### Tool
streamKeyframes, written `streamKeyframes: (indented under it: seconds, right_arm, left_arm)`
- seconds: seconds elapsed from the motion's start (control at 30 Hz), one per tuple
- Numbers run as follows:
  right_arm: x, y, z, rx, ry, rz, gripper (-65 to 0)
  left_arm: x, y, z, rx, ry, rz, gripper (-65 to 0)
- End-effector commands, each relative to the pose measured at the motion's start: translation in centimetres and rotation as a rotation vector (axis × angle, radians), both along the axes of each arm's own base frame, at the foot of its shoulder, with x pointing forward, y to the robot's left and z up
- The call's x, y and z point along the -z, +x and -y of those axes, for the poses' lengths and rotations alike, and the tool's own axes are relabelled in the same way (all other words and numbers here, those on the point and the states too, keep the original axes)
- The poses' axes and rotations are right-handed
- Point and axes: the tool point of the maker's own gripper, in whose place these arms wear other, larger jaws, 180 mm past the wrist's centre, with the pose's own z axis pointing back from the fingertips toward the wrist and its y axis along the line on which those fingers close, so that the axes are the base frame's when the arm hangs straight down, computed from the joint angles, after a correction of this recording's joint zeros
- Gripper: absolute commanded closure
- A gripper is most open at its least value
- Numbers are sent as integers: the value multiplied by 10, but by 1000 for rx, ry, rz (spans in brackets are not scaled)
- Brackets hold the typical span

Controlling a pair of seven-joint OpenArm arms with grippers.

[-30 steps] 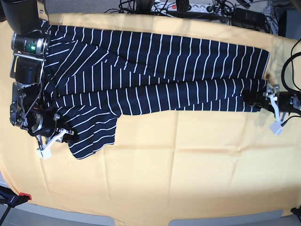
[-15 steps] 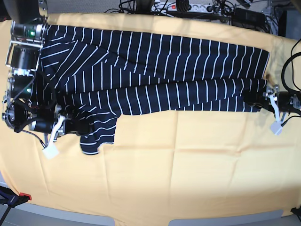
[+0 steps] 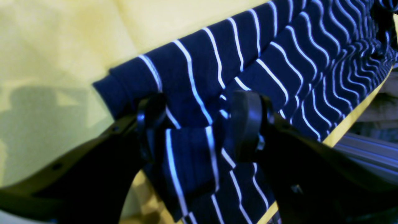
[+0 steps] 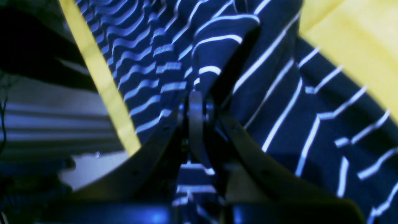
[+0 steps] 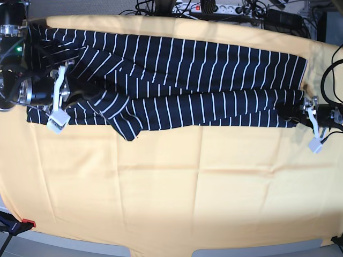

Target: Fold the T-shirt properly

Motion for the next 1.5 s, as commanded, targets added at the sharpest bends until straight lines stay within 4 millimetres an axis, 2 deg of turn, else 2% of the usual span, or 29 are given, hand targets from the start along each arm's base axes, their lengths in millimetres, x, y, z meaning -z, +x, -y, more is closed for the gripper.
streamKeyframes:
  seconds: [0.0, 0.13, 0.3, 0.47, 0.83, 0.97, 1.1, 1.17, 1.33, 1.37, 1.47]
  right_arm:
    - [-13, 0, 1, -22, -2, 40, 0]
    - [-17, -21, 1, -89, -65, 51, 0]
    - [-10, -38, 3, -112, -91, 9, 0]
    - [-3, -51, 19, -131, -154, -42, 0]
    - [2, -52, 27, -116, -165, -69, 0]
    - [16, -49, 41, -58, -163, -132, 0]
    - [42, -47, 76, 4, -315, -171, 0]
    - [49, -47, 87, 21, -365, -183, 0]
    - [48, -39, 87, 47, -354, -148, 0]
    - [48, -38, 86, 50, -349, -142, -41]
    - [44, -36, 85, 43, -343, -139, -269]
  left_arm:
    - [-19, 11, -8, -15, -5, 56, -354]
    - [-19, 11, -8, -15, -3, 55, -354]
    - [-22, 10, -16, -22, 13, 56, -354]
    - [-29, 10, -27, -35, 34, 64, -354]
    - [-57, 22, -49, -91, 50, 140, -354]
    - [-65, 24, -55, -104, 57, 158, -354]
    - [-64, 21, -58, -98, 68, 144, -354]
    - [-64, 21, -58, -98, 69, 143, -354]
    - [-64, 21, -58, -98, 69, 143, -354]
    - [-64, 21, -58, -98, 69, 143, -354]
    - [-64, 21, -58, -98, 69, 143, -354]
